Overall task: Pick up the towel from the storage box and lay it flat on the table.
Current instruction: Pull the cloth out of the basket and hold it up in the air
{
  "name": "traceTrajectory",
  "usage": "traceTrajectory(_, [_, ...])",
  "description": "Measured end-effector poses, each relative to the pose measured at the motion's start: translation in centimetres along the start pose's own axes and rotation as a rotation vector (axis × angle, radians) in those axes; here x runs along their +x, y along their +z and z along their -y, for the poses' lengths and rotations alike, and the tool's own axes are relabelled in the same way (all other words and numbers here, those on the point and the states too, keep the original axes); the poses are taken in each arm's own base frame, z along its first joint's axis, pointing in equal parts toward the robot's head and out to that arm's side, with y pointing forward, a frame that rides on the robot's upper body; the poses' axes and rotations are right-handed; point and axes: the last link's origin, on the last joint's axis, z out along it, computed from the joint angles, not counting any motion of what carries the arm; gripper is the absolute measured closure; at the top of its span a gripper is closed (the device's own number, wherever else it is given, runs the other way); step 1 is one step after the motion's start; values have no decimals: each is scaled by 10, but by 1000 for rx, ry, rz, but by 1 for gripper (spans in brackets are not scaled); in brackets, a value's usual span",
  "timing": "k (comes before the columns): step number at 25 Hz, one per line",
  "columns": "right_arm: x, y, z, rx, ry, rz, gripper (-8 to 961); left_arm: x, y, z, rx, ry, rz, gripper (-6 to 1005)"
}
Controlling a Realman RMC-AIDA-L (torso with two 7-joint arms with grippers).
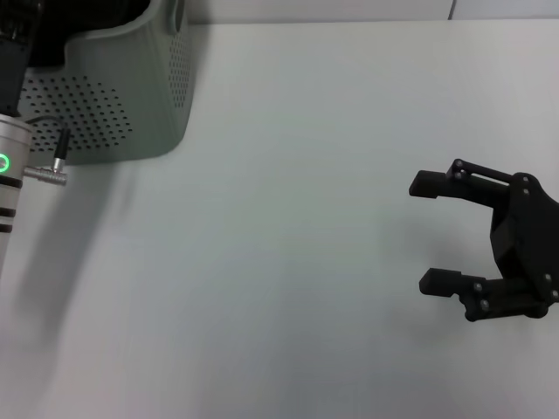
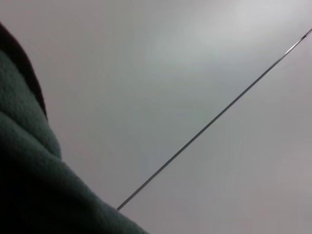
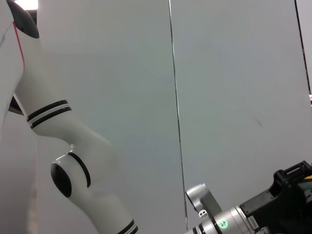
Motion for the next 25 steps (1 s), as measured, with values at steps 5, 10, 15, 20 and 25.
traceTrajectory(5, [2, -1, -1, 6, -1, 1, 84, 3, -1, 2, 13, 3, -20, 525])
traceTrajectory(10, [2, -1, -2, 7, 0, 2, 85, 5, -3, 3, 20, 2, -34, 626])
traceTrajectory(15, [2, -1, -2, 7, -8, 3, 85, 5, -3, 3, 21, 6, -35, 807])
traceTrajectory(20, [3, -2, -3, 10, -8, 3, 84, 8, -4, 3, 20, 9, -52, 958])
traceTrajectory(25, [3, -2, -3, 11, -8, 4, 84, 15, -8, -15, -118, 21, -74, 975])
